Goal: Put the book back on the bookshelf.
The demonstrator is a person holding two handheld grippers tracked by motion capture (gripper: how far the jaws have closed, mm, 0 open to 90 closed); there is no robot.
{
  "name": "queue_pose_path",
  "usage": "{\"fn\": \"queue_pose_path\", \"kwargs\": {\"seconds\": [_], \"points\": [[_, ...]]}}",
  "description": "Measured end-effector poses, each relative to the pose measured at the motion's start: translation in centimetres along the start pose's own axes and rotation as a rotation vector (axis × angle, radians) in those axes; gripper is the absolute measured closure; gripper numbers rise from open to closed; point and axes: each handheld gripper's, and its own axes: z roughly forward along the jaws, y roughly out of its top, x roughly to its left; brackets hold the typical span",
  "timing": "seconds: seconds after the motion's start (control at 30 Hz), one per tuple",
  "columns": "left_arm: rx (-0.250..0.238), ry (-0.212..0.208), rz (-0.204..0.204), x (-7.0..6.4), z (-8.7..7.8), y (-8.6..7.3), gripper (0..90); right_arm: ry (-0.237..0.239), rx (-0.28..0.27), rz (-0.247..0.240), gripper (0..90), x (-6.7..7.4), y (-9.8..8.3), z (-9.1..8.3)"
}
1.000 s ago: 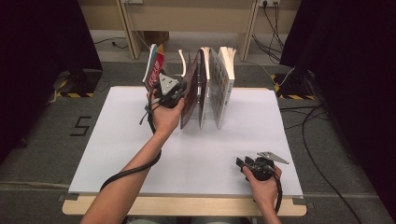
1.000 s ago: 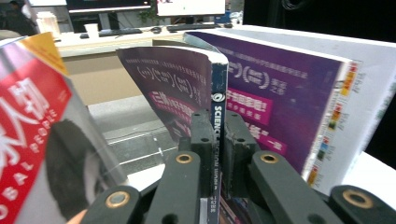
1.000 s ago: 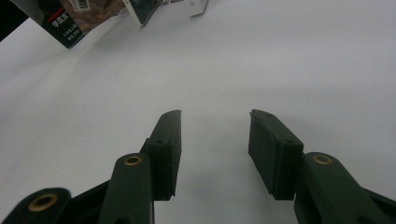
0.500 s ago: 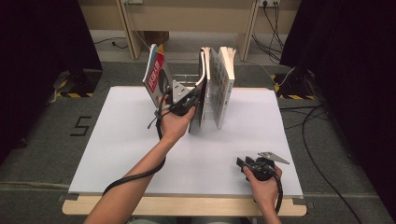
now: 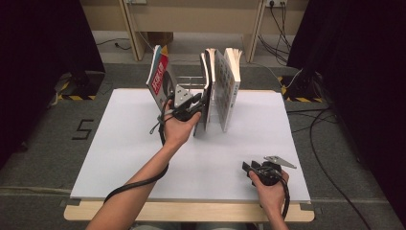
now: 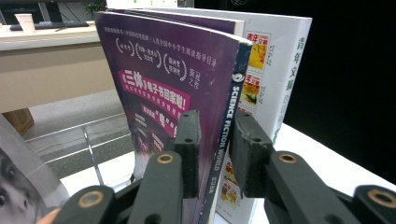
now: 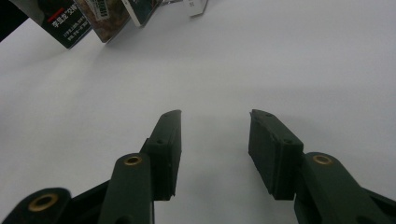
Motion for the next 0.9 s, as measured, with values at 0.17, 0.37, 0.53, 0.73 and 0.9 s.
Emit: {"fn": "queue_pose_path", "kwargs": {"seconds": [0.17, 0.37, 0.53, 0.73, 0.9], "points": [[0.017, 0.046, 0.071, -0.3, 0.4, 0.4, 83.5, -0.001, -0.003, 0.001, 55.0, 0.0, 0.0, 0.0], [0.017, 0.073, 0.099, -0.7, 1.2, 0.6, 84.0, 0.0, -0.003, 0.0, 55.1, 0.0, 0.0, -0.1], [0.018, 0.086, 0.105, -0.6, 1.7, 0.8, 84.0, 0.0, -0.005, 0.01, 55.1, 0.0, 0.0, -0.2], [0.014, 0.107, 0.093, 0.0, 1.9, 1.0, 83.8, 0.002, 0.0, 0.011, 55.0, 0.0, 0.0, -0.1], [0.008, 0.078, 0.085, -0.2, 1.6, 0.6, 82.3, 0.001, -0.003, 0.004, 55.1, -0.1, 0.0, -0.1]]}}
